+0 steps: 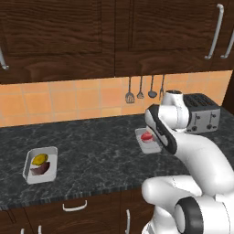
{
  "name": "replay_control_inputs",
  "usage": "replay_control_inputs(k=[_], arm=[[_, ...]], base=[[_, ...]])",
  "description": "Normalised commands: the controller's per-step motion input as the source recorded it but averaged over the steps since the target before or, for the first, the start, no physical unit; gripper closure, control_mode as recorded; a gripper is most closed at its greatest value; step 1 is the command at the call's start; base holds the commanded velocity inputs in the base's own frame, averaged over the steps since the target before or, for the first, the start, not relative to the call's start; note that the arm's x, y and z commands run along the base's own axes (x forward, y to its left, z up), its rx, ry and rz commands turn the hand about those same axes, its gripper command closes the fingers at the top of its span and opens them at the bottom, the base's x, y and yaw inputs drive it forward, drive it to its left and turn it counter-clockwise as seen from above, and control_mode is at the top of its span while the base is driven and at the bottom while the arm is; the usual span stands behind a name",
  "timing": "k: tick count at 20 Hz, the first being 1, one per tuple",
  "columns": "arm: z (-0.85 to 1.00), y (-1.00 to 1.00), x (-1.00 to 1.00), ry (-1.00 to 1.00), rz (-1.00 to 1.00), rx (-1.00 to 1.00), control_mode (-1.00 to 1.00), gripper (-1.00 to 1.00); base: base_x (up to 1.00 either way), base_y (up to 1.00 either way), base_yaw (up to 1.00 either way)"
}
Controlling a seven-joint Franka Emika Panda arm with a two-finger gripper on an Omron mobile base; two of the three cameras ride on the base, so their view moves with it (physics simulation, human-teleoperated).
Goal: Take the meat container that has the steak and place it on the second highest rack of the freezer. Then take the vegetable container that has the lemon and potato and place it on the highest rack of the freezer.
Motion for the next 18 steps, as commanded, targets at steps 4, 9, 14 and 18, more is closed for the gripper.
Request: replay_control_inputs(k=[4,9,14,18], arm=[[-0.3,-0.12,0.2,0.0,0.0,0.0,-1.0,-1.0],[-0.4,-0.07,0.2,0.0,0.0,0.0,-1.0,-1.0],[-0.36,0.0,0.34,0.0,0.0,0.0,-1.0,-1.0],[-0.23,0.0,0.4,0.0,0.0,0.0,-1.0,-1.0]], base=[[0.0,0.0,0.0],[0.0,0.0,0.0],[0.0,0.0,0.0],[0.0,0.0,0.0]])
